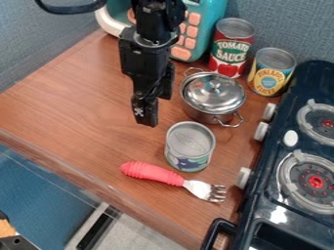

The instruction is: Moved the silver lid to the upper left side of the table

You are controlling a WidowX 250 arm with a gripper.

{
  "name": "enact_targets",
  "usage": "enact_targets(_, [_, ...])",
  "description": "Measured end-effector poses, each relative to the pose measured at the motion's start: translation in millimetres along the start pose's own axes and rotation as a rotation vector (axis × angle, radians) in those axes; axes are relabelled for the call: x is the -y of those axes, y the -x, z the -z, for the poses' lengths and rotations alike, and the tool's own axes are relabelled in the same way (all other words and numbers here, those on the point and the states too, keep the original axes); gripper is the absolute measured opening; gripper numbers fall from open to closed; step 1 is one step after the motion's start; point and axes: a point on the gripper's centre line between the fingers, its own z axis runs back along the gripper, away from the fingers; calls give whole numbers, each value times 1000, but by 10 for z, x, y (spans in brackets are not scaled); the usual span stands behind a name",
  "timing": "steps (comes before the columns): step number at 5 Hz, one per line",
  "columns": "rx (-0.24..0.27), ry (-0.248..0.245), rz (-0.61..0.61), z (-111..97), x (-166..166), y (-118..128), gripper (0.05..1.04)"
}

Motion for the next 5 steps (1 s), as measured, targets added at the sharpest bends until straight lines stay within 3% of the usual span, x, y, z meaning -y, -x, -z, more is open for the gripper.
enact_targets(1, [7, -30, 2, 83, -33, -4, 1000])
enact_targets(3, [30, 44, 214, -81, 339, 253, 1000])
enact_targets(4, [-20, 103, 271, -228, 525, 389, 1000])
enact_targets(5, [-1, 97, 309, -170, 709, 458, 1000])
